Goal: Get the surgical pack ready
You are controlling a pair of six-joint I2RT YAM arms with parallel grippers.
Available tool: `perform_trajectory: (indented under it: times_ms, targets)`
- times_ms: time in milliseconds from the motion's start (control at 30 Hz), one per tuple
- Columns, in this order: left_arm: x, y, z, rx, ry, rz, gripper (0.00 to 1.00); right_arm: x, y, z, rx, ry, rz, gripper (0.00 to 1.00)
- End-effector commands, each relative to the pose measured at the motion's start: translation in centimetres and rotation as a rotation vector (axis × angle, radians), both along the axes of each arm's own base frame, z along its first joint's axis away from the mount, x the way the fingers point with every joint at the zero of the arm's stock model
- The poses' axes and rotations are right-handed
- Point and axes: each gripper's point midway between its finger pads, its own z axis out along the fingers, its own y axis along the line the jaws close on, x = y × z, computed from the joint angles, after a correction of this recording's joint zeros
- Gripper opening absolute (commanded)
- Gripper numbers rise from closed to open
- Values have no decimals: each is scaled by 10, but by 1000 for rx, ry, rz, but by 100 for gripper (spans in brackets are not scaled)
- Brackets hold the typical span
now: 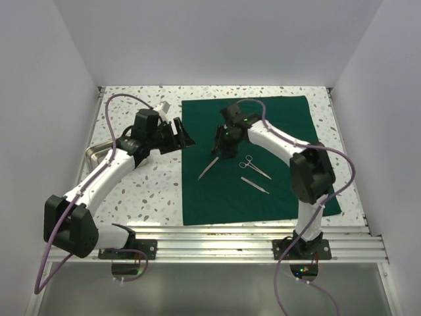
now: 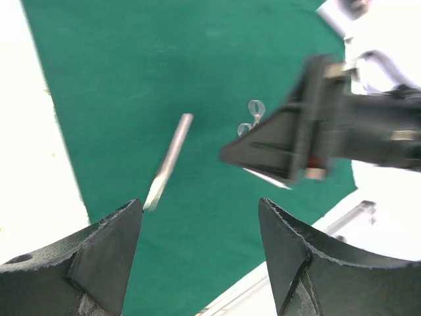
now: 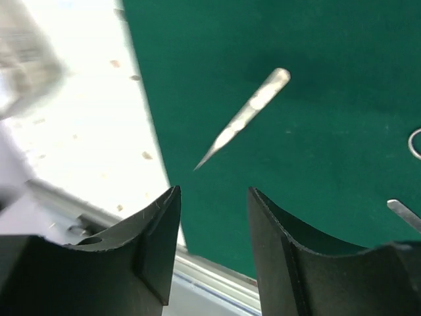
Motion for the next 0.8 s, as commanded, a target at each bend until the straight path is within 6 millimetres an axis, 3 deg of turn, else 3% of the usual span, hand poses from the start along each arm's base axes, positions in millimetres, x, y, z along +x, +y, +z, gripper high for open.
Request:
perform_trajectory:
  times_ms: [0,33,100,133,400,767]
  targets:
    - [-9,32,-19,144,32,41,75,4,17,-14,-103,3,-105,49]
    - [-10,34,-19,145,32,39,75,8,16,-29,-162,8,-134,50]
    - [-15,39,-24,153,42,43,75,6,26,-33,-189,32,-161,52]
    - [-16,41,-21,149,31,46,76,5,25,-46,-230,55,-177,54]
    - [-23,61,-21,129,27,65,76,-2,24,-68,-302,69,-240,52]
    - [-29,66,-16,137,15,50,76,3,23,-94,-355,89,-248,43]
